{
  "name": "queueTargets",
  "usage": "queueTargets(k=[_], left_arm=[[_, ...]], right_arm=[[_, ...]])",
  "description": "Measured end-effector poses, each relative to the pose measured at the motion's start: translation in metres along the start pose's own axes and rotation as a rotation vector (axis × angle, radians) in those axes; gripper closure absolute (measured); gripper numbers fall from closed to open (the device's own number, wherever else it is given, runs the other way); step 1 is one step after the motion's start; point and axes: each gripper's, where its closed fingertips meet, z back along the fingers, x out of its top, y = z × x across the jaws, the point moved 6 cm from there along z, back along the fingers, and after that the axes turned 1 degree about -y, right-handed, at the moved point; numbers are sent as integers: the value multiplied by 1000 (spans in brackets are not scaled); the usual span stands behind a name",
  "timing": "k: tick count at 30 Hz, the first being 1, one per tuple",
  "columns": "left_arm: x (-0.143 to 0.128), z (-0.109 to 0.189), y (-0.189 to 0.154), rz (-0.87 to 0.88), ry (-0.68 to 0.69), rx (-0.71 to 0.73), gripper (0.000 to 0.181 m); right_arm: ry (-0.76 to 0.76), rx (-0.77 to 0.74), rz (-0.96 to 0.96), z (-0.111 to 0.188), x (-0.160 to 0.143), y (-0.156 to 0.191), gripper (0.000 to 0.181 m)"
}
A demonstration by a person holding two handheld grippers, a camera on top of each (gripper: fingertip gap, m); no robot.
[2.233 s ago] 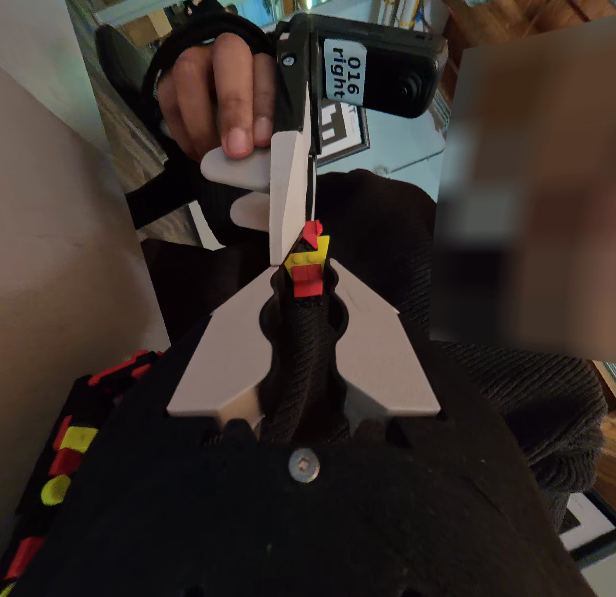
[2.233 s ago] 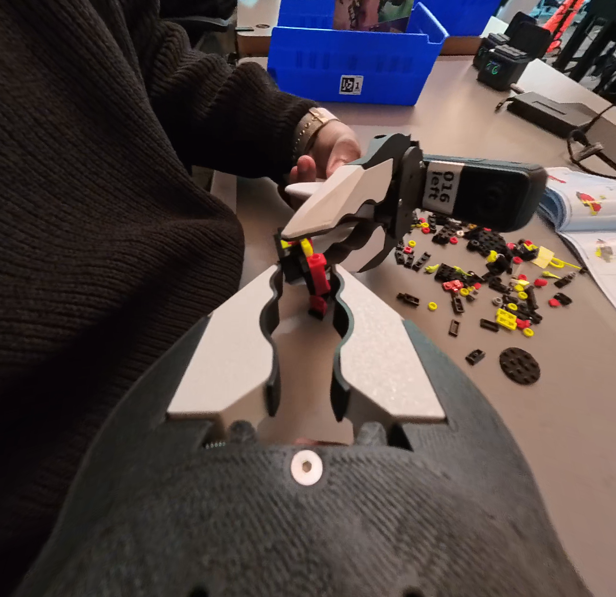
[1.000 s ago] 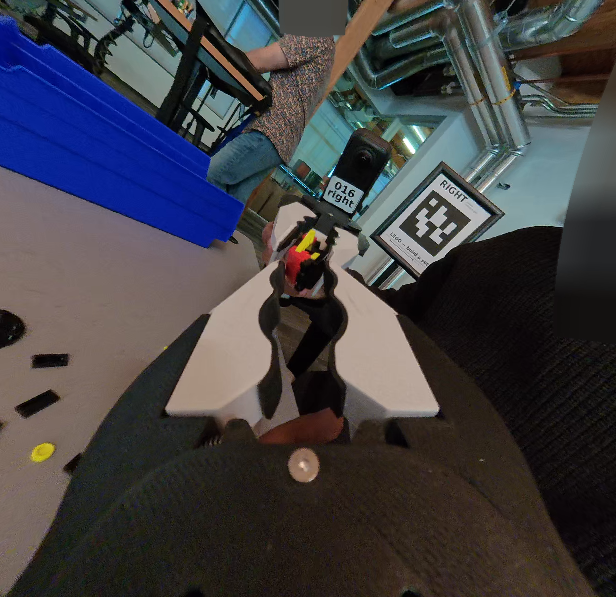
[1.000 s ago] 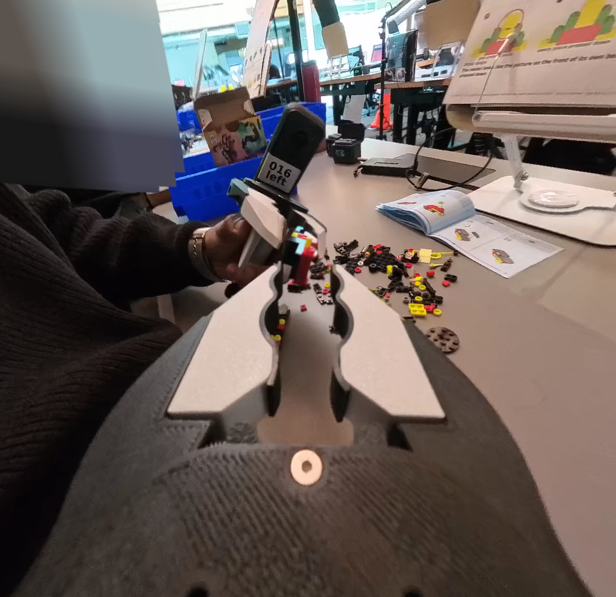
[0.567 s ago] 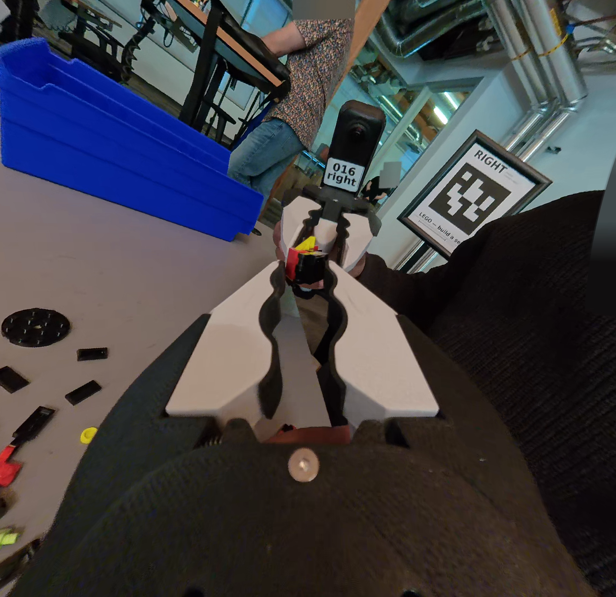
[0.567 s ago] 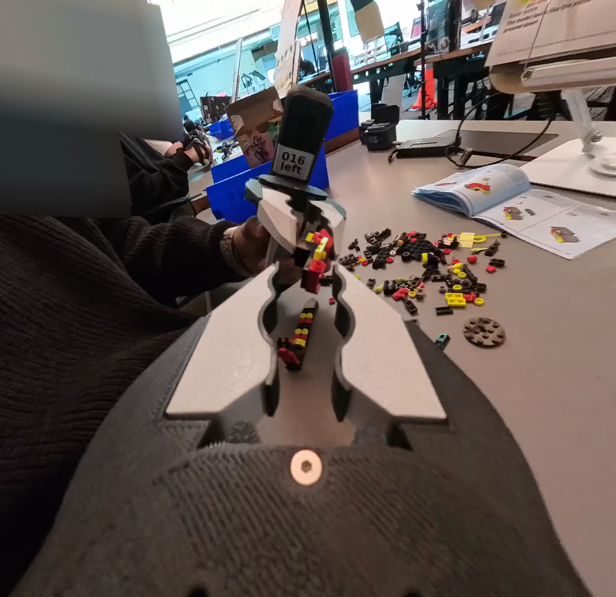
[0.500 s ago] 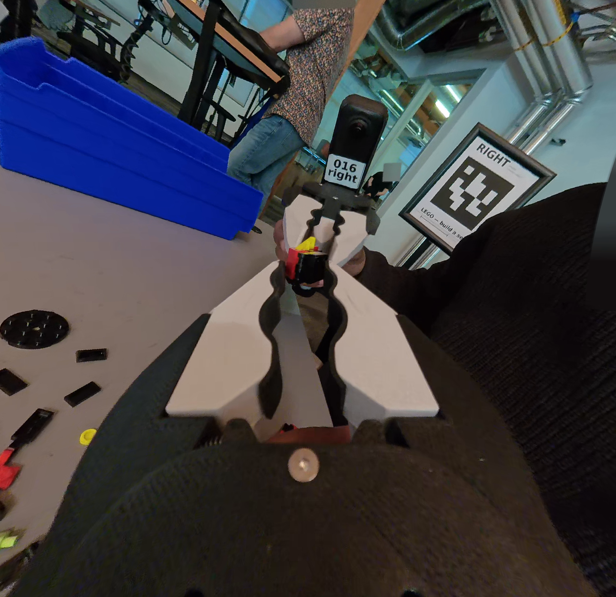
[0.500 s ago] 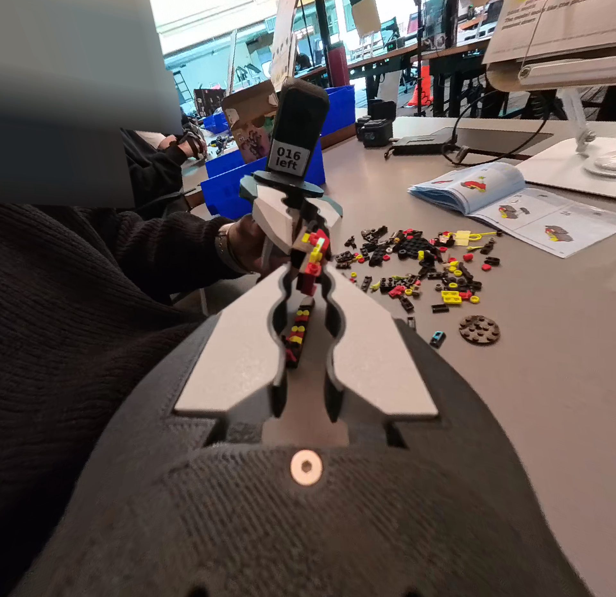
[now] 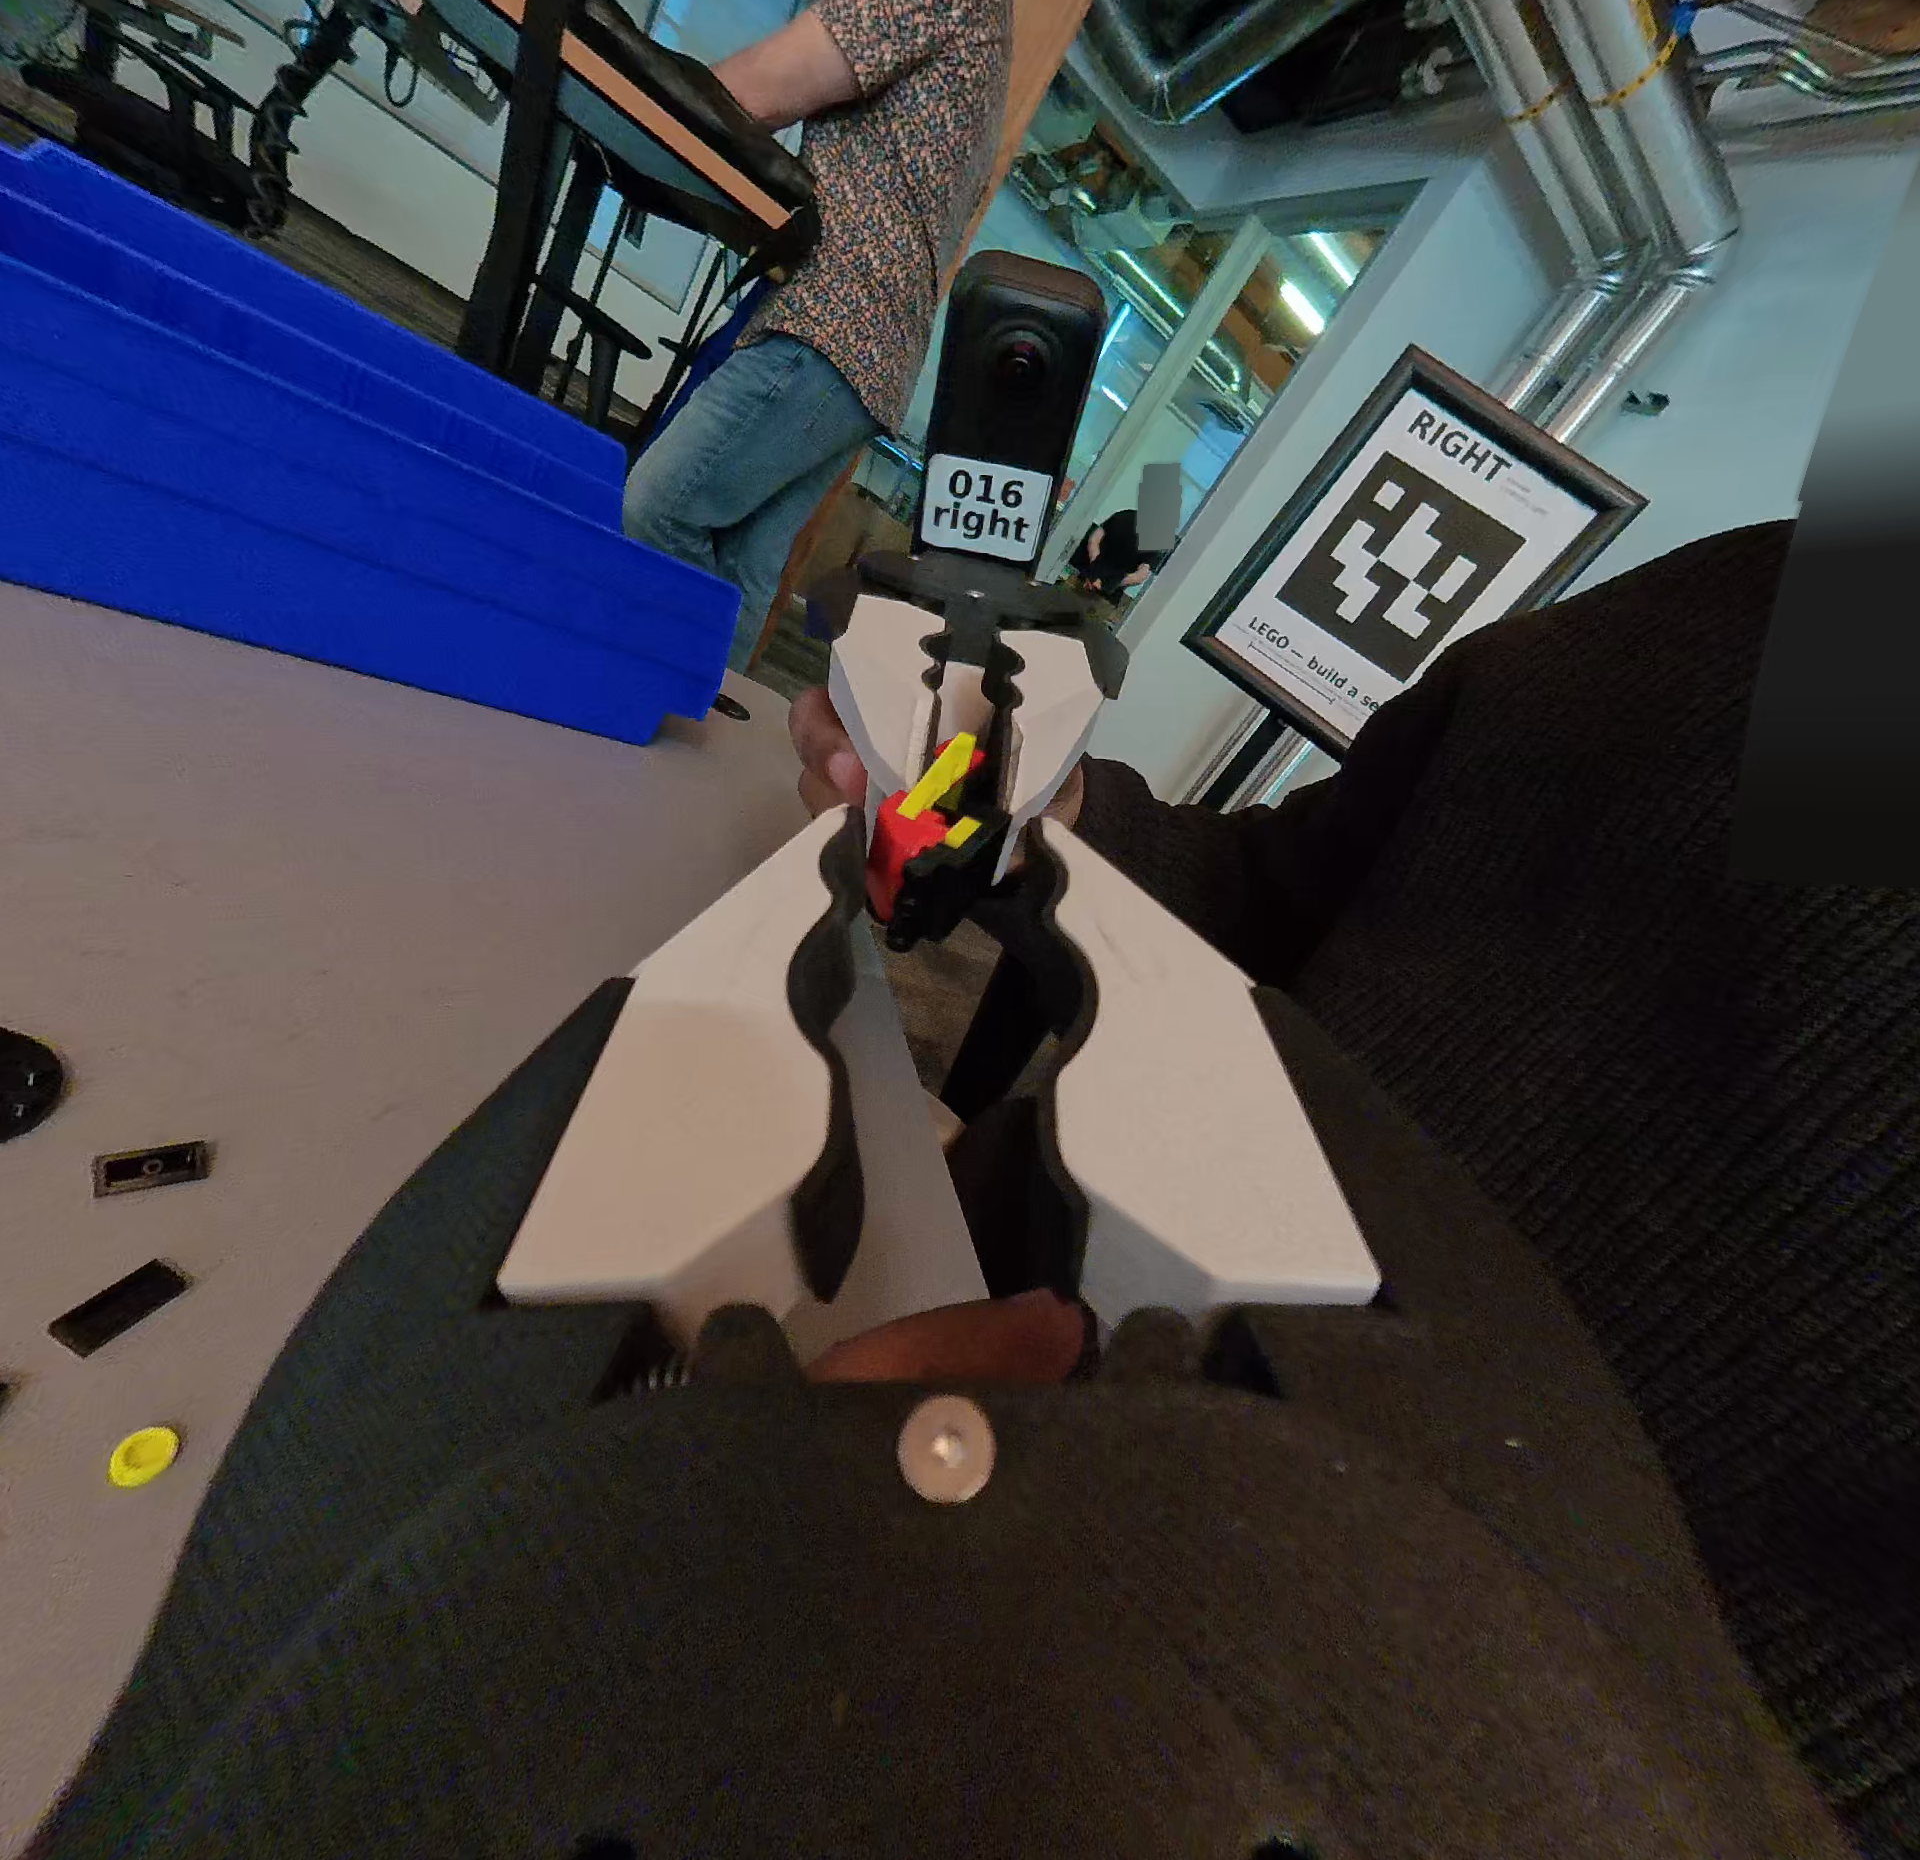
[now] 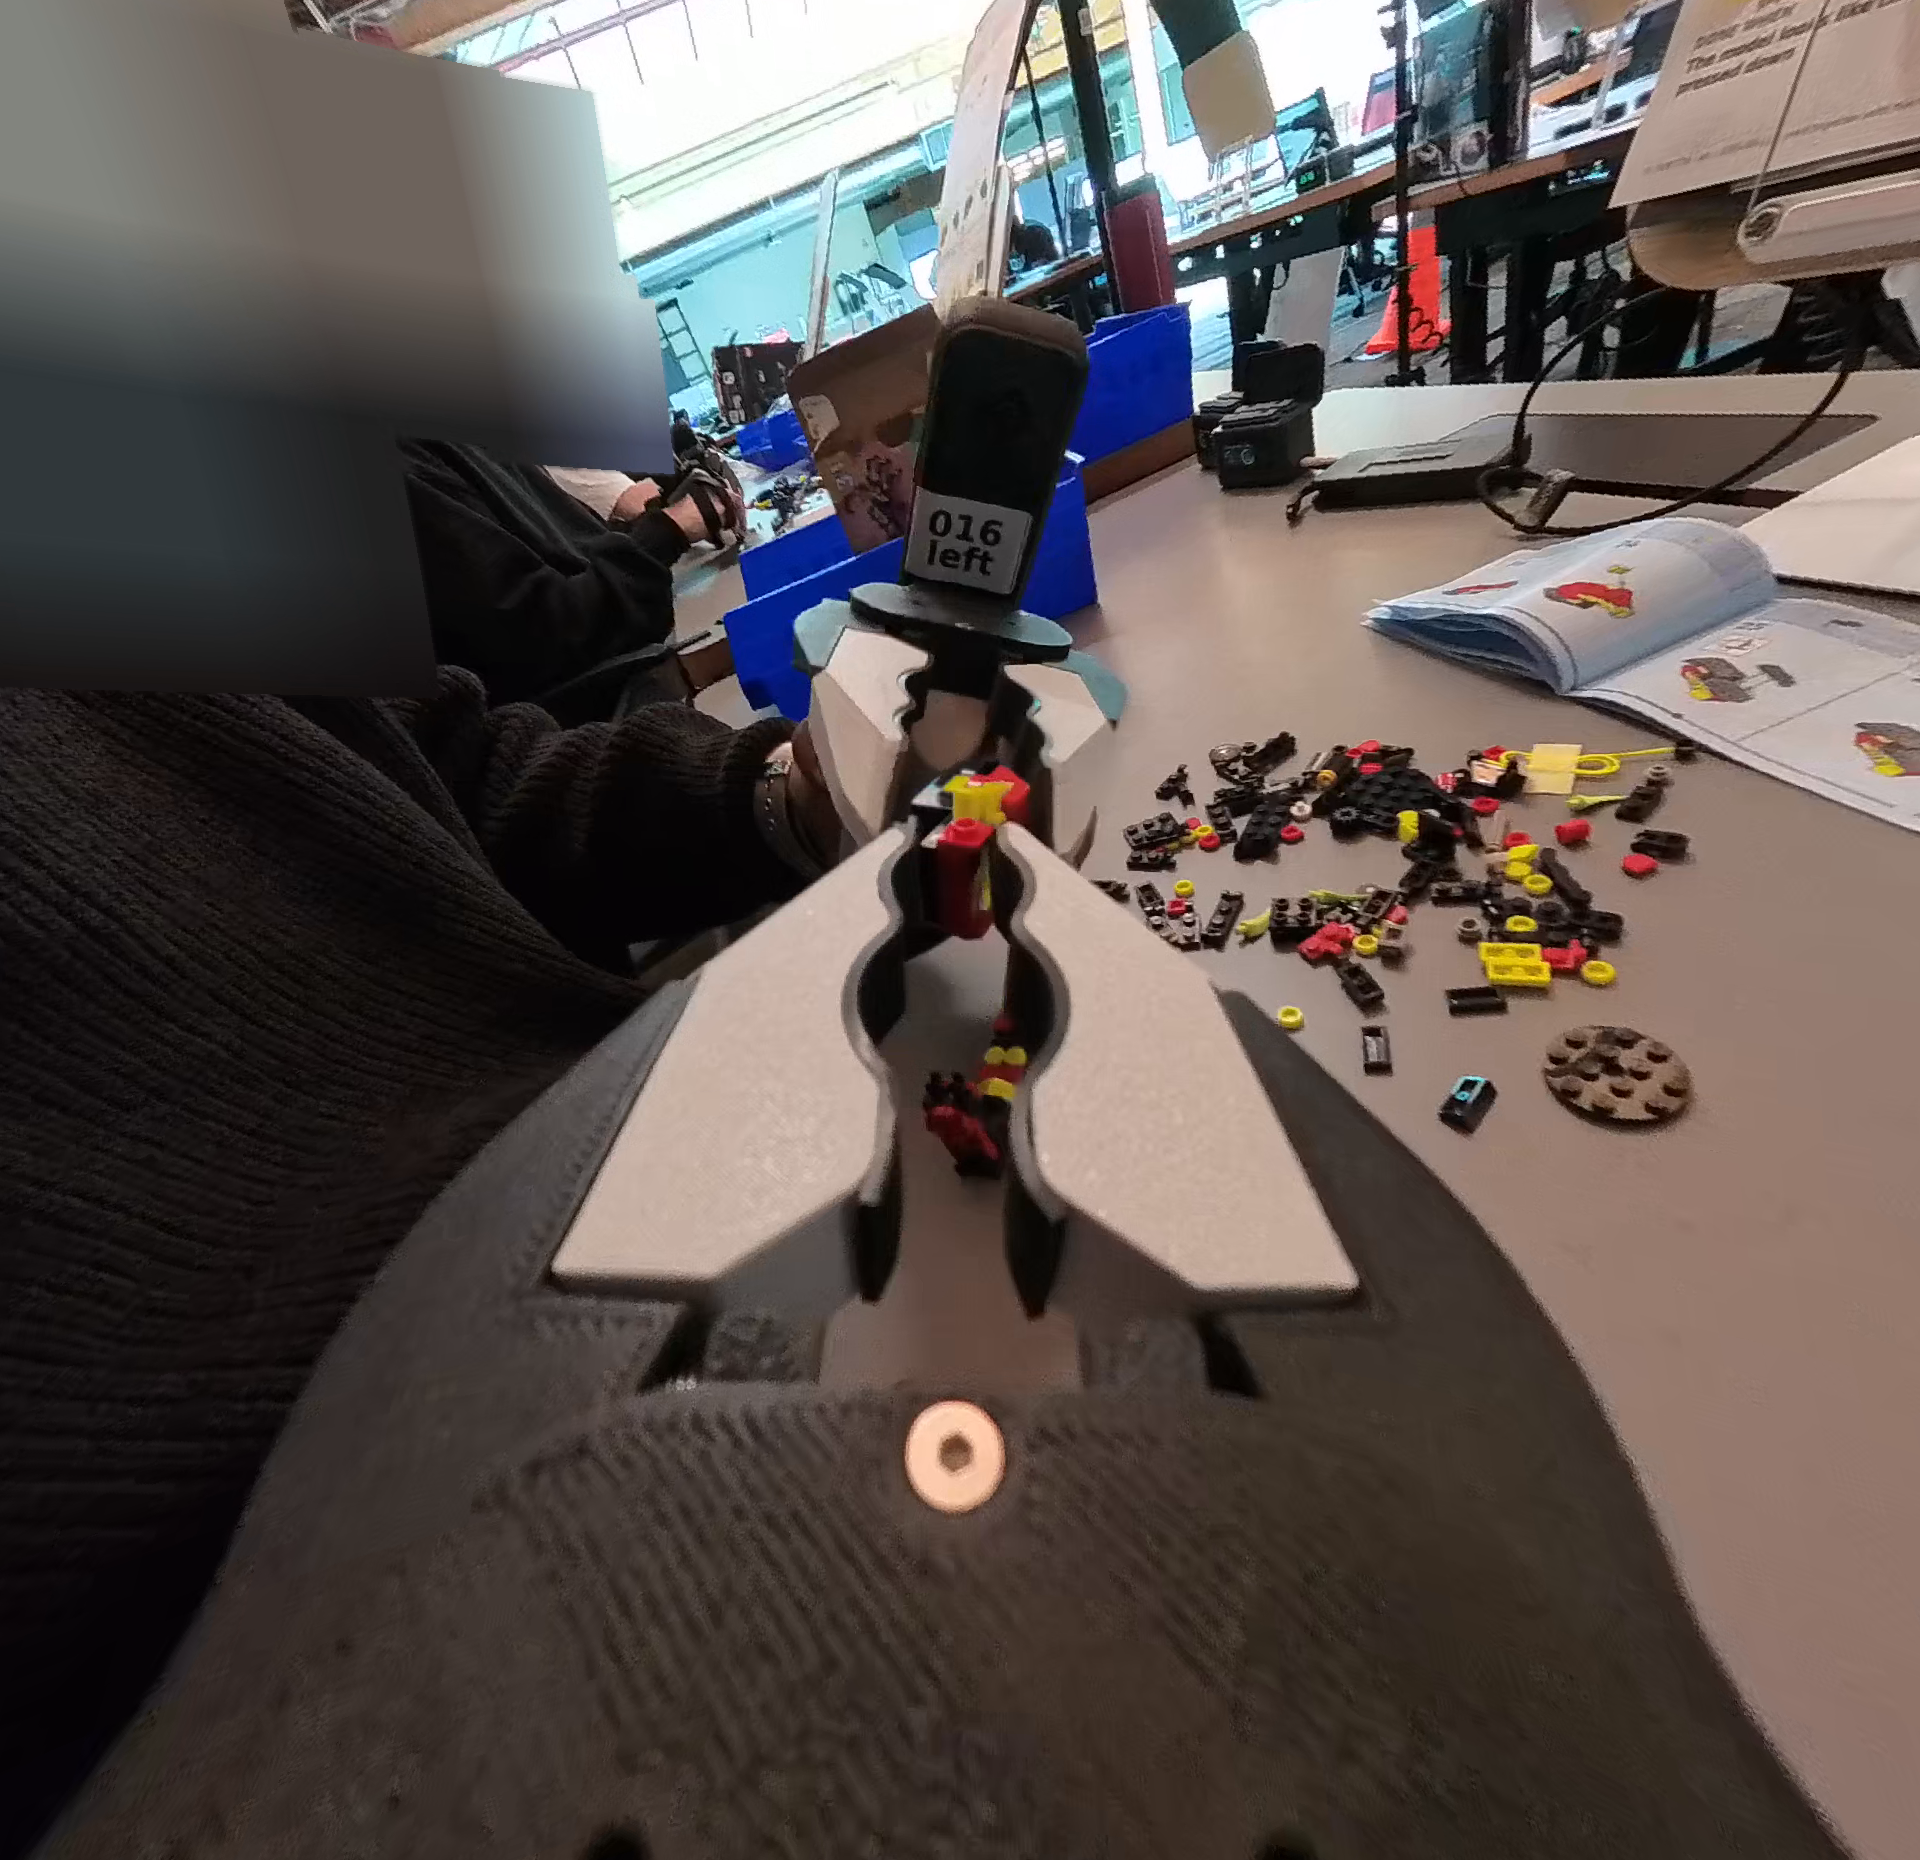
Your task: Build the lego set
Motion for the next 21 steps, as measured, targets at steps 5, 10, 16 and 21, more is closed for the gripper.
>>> queueTargets(k=[5, 10, 16, 21], left_arm=[[1, 0, -3, -32, -11, 1, 159], [3, 3, -3, -47, -9, 0, 161], [4, 11, 9, -96, 7, 122, 161], [6, 20, 18, -93, 93, 189, 161]], right_arm=[[-39, 34, -50, 0, 2, 1, 171], [-18, 9, -29, 0, 0, 0, 171], [55, -158, 76, 21, 4, -19, 152], [486, -282, 261, 36, -33, -44, 159]])
